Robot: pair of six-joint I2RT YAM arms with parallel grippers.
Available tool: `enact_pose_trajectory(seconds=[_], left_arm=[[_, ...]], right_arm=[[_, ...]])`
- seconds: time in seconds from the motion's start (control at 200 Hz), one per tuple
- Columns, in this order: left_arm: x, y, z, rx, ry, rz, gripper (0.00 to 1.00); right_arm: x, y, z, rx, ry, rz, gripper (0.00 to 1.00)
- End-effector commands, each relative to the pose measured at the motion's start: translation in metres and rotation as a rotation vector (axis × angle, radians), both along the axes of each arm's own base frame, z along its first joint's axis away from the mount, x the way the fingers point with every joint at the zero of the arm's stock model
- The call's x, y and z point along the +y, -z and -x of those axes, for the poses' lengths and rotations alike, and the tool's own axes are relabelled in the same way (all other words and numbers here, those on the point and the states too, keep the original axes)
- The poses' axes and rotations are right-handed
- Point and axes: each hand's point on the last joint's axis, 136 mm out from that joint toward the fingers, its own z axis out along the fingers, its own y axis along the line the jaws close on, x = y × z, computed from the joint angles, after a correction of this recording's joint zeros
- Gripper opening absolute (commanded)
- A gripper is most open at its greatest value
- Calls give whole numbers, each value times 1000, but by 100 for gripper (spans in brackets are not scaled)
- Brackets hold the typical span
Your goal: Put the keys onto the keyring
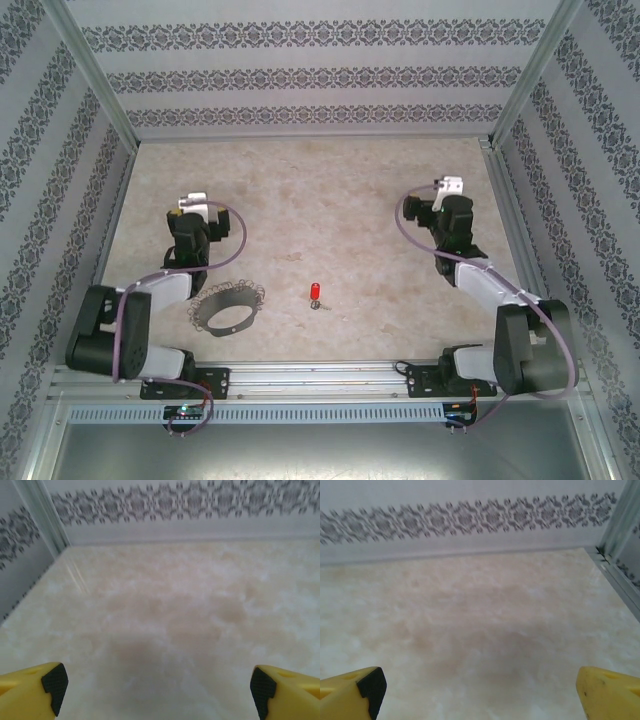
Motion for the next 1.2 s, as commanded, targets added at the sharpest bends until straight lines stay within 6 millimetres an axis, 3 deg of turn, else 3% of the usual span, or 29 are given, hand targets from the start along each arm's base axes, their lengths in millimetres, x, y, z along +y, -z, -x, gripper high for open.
enact_pose_trajectory(seconds=[0.0, 0.11, 0.195, 0.295, 0.445, 0.65, 0.869, 1.199], left_arm=[[3, -26, 12, 19, -100, 118, 100], [-19, -24, 32, 141, -83, 297, 100], [-44, -9, 53, 239, -26, 429, 100], [-74, 1, 78, 335, 40, 582, 100], [-102, 8, 111, 435, 76, 644, 100], [-120, 47, 149, 595, 61, 634, 100], [-135, 76, 175, 671, 58, 611, 100], [-165, 102, 172, 692, 80, 601, 100]], right_arm=[[9, 20, 16, 128, 20, -216, 98], [13, 24, 19, 134, 28, -394, 98], [32, 29, 20, 190, -9, -409, 98], [68, 30, 27, 227, -140, -360, 98], [118, 31, 49, 325, -326, -294, 97], [159, 32, 73, 346, -415, -271, 95], [175, 58, 87, 395, -407, -254, 95], [165, 52, 89, 382, -372, -188, 97]])
